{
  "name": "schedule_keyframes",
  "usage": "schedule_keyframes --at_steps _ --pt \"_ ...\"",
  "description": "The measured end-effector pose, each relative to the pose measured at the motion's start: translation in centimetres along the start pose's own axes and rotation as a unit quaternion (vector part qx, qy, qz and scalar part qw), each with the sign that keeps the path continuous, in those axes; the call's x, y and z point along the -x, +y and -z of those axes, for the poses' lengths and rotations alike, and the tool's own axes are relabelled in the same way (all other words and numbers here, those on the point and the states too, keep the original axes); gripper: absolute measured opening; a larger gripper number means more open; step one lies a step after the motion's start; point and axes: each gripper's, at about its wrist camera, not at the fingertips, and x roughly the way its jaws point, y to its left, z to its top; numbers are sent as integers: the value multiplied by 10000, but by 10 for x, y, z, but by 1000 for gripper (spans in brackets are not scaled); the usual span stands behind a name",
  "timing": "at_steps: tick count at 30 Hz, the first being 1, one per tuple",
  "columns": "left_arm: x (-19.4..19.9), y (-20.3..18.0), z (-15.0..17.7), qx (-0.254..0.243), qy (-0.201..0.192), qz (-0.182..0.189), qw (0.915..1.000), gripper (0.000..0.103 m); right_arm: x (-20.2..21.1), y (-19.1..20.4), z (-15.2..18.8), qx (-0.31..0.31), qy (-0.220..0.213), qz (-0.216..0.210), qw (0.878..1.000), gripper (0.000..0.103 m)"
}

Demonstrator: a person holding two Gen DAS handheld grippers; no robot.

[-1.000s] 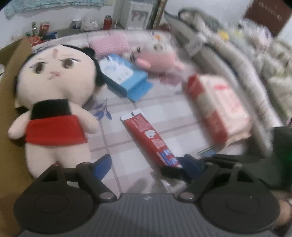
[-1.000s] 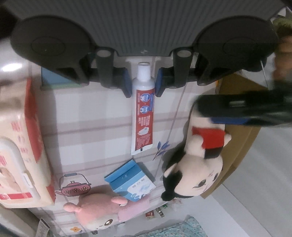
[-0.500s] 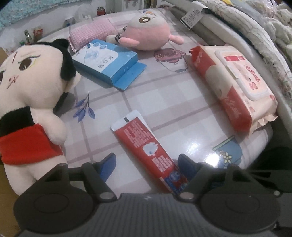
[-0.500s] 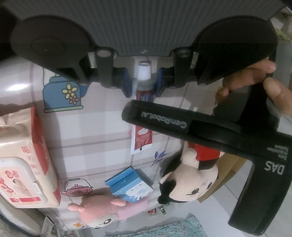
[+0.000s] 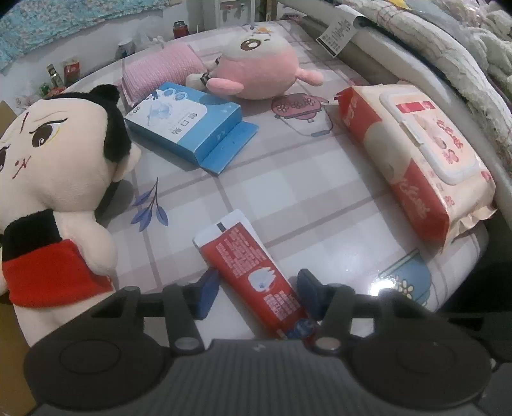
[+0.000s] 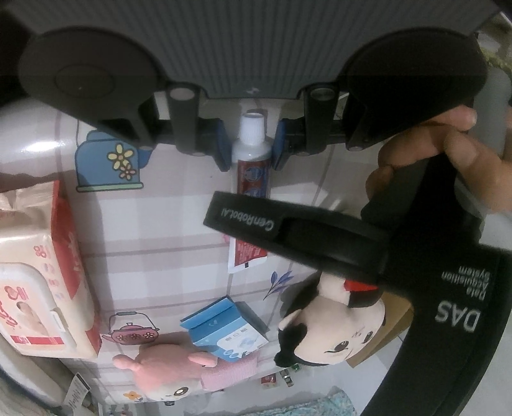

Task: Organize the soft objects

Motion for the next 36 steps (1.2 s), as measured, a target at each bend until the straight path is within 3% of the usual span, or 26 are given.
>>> schedule_keyframes --at_steps 9,16,23,30,36 --pt "2 0 3 -32 -60 31 10000 50 0 4 1 71 30 -21 10000 29" --pt "4 1 6 -88 -46 29 9999 48 7 3 2 58 12 29 10000 46" --pt "5 4 8 -184 -14 6 9998 48 23 -1 5 113 -65 290 9995 51" --pt "6 6 9 -273 -29 -1 9996 49 52 -18 -1 116 -452 670 9967 54" --pt "9 12 15 -256 -106 69 9996 41 70 -33 -19 169 -755 739 9943 62"
